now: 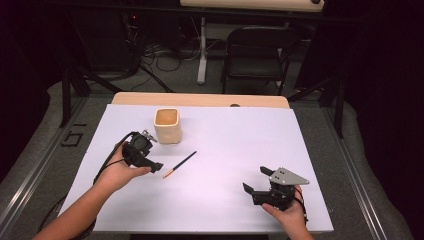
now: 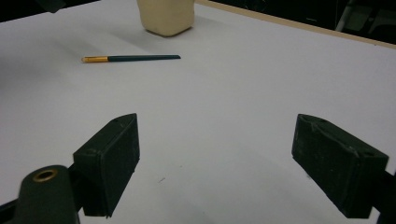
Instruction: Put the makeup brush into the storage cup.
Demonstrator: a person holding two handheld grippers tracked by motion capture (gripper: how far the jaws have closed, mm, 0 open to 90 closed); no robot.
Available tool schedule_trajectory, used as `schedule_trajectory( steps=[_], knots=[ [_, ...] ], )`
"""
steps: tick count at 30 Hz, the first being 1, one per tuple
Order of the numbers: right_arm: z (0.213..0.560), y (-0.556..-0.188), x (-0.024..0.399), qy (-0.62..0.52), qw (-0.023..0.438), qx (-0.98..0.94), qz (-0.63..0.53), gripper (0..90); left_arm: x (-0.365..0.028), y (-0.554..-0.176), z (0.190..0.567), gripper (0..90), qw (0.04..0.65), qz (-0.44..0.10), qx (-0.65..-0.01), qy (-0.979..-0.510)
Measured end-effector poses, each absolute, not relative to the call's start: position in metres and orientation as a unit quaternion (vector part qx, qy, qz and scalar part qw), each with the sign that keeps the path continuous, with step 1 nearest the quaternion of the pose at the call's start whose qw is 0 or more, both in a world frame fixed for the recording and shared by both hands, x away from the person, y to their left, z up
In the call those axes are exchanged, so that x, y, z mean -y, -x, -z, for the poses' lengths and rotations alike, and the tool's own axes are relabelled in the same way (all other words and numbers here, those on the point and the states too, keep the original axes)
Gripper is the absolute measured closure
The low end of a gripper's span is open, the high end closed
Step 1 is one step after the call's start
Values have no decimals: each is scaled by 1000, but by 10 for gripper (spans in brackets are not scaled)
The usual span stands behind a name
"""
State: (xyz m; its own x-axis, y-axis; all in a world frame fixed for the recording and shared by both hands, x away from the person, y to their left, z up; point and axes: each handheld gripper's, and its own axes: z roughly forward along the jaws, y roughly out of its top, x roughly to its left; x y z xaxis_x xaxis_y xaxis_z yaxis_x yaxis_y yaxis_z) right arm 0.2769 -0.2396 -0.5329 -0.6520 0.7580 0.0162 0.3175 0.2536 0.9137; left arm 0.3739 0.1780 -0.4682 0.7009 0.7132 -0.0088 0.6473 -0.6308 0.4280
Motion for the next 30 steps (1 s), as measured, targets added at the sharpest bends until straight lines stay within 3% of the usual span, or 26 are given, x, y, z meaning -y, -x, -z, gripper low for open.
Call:
schedule_trajectory(
  steps=[30],
  knots=[
    [534,-277,239,-351,215,-765,-496,152,-159,-397,481,279,135,-50,-378,-915]
  ],
)
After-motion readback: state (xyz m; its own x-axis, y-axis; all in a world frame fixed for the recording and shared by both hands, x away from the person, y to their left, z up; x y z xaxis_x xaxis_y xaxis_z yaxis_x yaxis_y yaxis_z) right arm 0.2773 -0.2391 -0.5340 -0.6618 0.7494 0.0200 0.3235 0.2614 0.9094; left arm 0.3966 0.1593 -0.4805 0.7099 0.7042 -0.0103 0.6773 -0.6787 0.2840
